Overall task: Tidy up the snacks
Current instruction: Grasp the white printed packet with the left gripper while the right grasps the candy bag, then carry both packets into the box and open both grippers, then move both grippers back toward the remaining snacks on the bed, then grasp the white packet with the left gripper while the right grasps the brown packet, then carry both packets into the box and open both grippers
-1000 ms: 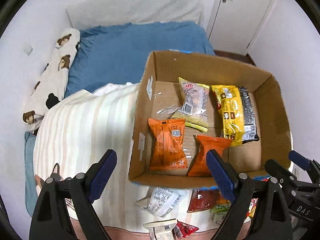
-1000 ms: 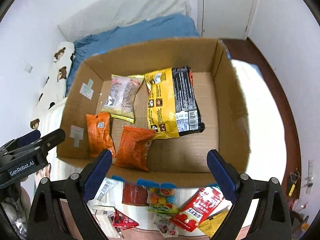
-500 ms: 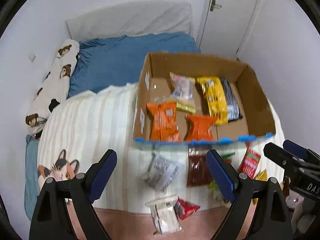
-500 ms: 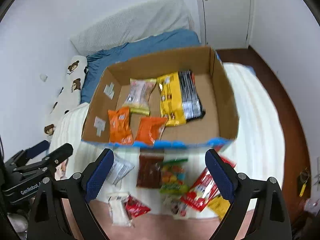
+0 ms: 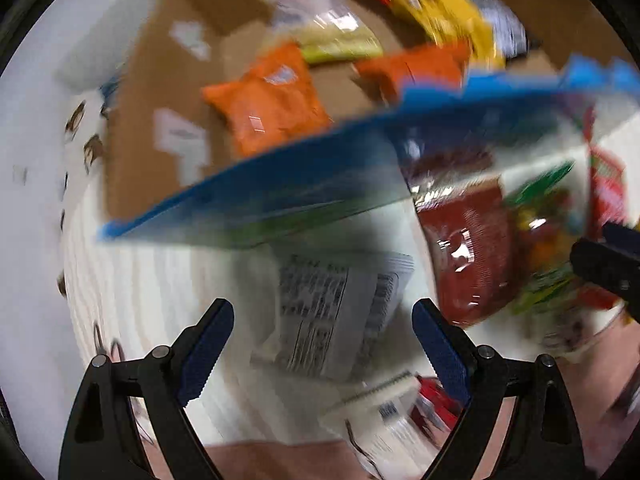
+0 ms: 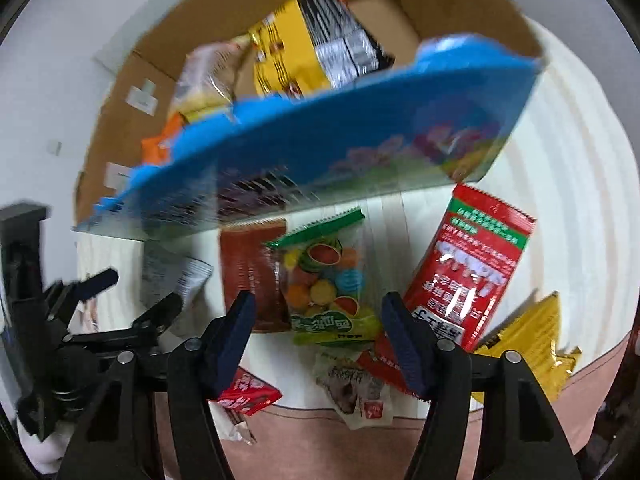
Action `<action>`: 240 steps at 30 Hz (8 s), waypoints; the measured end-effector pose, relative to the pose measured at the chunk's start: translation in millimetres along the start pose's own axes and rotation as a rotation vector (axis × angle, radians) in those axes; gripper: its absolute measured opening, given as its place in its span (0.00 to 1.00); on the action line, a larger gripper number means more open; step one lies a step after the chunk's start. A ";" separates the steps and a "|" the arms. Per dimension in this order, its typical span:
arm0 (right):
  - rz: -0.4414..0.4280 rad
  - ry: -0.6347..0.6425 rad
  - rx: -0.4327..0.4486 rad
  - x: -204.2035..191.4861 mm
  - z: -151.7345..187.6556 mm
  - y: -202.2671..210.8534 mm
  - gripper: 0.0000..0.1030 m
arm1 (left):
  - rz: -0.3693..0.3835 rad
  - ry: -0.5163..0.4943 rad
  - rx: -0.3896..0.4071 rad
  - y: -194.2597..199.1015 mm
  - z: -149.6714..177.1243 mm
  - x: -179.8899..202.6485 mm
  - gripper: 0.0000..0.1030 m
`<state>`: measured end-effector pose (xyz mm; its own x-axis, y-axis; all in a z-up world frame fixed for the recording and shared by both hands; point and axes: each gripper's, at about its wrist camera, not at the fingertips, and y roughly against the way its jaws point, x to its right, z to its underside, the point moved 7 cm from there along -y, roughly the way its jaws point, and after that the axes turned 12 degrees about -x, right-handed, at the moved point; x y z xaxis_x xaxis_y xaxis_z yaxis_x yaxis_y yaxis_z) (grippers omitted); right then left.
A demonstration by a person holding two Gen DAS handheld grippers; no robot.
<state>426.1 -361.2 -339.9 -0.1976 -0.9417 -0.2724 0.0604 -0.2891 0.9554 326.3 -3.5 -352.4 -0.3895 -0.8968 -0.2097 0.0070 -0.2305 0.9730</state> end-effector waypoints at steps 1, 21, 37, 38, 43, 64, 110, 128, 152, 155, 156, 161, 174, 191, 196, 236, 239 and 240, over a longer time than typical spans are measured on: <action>0.012 0.005 -0.012 -0.3 -1.6 -7.0 0.70 | -0.008 -0.011 -0.005 -5.8 -2.7 1.9 0.76; -0.005 0.049 -0.184 0.8 44.0 -63.3 0.58 | 0.395 0.421 -0.138 -61.8 77.6 -41.8 0.52; -0.052 0.040 -0.090 -3.8 82.0 -30.9 0.52 | 0.320 0.434 -0.015 -10.3 108.9 -36.7 0.43; -0.070 0.038 -0.083 -3.8 84.0 -24.3 0.52 | 0.324 0.439 -0.001 -1.9 112.3 -37.7 0.43; -0.171 0.055 -0.013 -11.3 88.0 36.9 0.52 | 0.358 0.438 0.101 61.4 114.5 -45.3 0.43; 0.224 0.122 0.116 -2.6 -190.6 131.6 0.52 | 0.213 0.204 0.005 113.0 -165.3 -103.9 0.44; 0.153 0.097 0.180 -3.6 -118.0 102.1 0.95 | 0.274 0.325 0.254 138.2 -95.0 -73.6 0.92; 0.088 0.140 0.344 -9.6 -9.0 180.1 0.95 | 0.285 0.319 0.405 205.8 10.1 -38.4 0.92; -0.072 0.083 -0.156 19.0 110.4 -20.0 0.71 | 0.390 0.495 -0.176 -44.9 139.6 26.6 0.65; -0.047 0.133 -0.186 10.2 118.7 -43.0 0.70 | 0.400 0.497 -0.169 -49.6 144.5 27.6 0.52; -0.043 0.142 -0.192 8.6 121.2 -48.9 0.68 | 0.374 0.487 -0.162 -48.7 147.4 26.8 0.52; -0.120 0.179 -0.304 -5.3 142.0 -62.8 0.53 | 0.332 0.490 -0.162 -51.7 164.3 17.5 0.52; -0.088 0.042 -0.030 -41.6 34.8 -44.6 0.75 | 0.287 0.599 -0.132 -52.3 157.6 -27.3 0.52; 0.136 0.297 -0.174 -34.5 100.7 -80.1 0.59 | 0.252 0.510 -0.130 -40.4 145.1 -9.3 0.52; 0.083 0.231 -0.180 -19.7 118.4 -80.1 0.59 | 0.254 0.460 -0.140 -50.1 149.1 19.6 0.58; 0.012 0.096 0.080 3.0 -114.5 80.3 0.58 | 0.347 0.267 0.001 91.9 -131.9 -36.2 0.51; 0.047 0.092 0.017 9.0 -121.7 56.0 0.59 | 0.361 0.228 -0.098 60.8 -132.6 -24.1 0.53; 0.066 0.095 -0.012 10.9 -122.3 46.6 0.59 | 0.361 0.222 -0.127 54.2 -131.2 -22.3 0.52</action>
<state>546.4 -406.0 -312.3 -0.0993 -0.9705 -0.2195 0.0820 -0.2278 0.9703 456.2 -45.5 -307.5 -0.1343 -0.9846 0.1121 0.2248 0.0799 0.9711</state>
